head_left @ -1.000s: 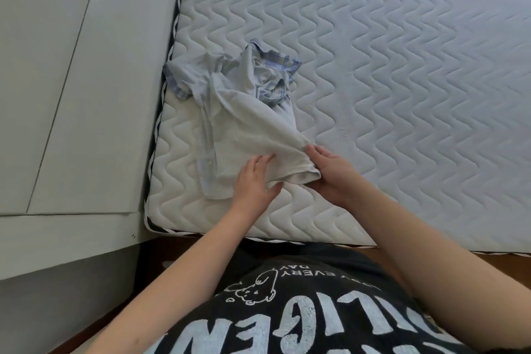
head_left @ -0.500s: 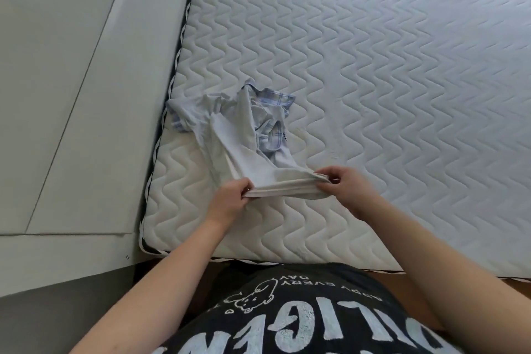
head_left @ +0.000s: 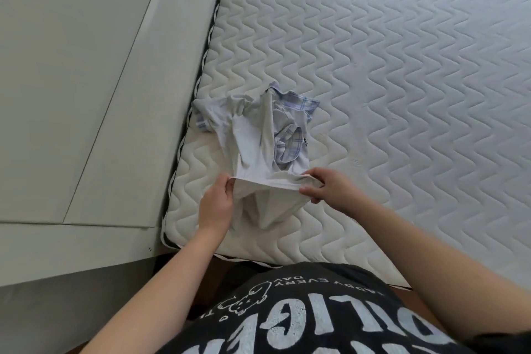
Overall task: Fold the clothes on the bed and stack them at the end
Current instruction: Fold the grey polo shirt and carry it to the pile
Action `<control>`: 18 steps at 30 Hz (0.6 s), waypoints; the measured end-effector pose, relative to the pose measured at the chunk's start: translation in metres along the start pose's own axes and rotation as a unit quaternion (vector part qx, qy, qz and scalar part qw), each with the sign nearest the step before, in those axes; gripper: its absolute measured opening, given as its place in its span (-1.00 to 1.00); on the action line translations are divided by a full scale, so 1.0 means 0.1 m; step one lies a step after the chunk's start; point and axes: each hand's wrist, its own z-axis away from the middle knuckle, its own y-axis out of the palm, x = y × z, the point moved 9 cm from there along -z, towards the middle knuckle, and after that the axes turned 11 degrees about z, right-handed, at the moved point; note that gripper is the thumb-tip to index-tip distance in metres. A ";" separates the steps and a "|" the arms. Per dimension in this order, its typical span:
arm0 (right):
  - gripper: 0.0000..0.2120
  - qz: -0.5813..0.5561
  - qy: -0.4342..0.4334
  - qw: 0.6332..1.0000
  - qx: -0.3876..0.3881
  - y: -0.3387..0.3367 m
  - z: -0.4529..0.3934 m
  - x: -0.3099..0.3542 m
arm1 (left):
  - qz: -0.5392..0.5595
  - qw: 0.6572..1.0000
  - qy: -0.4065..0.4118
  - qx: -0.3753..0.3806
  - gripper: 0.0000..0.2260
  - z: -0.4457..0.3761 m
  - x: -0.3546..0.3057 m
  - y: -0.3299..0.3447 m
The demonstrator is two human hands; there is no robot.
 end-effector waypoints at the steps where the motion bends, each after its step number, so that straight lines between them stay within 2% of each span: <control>1: -0.81 0.032 -0.010 0.999 0.008 0.00 -0.01 0.01 | 0.006 1.000 0.001 0.003 -0.75 -0.01 0.00 -0.01; 3: -0.76 0.092 -0.020 0.995 0.015 -0.01 -0.02 0.01 | 0.008 0.999 0.025 0.024 -0.71 -0.03 -0.04 0.00; 5: -0.73 0.163 -0.028 0.986 0.017 -0.05 -0.02 -0.01 | -0.009 0.997 0.048 0.066 -0.75 -0.06 -0.06 0.04; 7: -0.79 0.233 -0.036 0.972 0.017 -0.11 0.00 -0.05 | -0.052 0.988 0.069 0.127 -0.73 -0.09 -0.04 0.12; 9: -0.89 0.271 -0.035 0.962 0.006 -0.17 0.03 -0.13 | -0.101 0.979 0.088 0.153 -0.74 -0.09 0.01 0.16; 12: -0.84 0.277 -0.024 0.960 -0.040 -0.30 0.09 -0.27 | -0.132 0.983 0.044 0.117 -0.69 -0.09 0.19 0.08; 14: -0.75 0.280 -0.025 0.957 -0.063 -0.35 0.13 -0.34 | -0.124 0.990 -0.010 0.071 -0.74 -0.08 0.30 -0.01; 18: -0.84 0.190 0.020 0.978 -0.082 -0.42 0.18 -0.47 | -0.072 0.991 -0.112 -0.023 -0.85 0.02 0.48 -0.09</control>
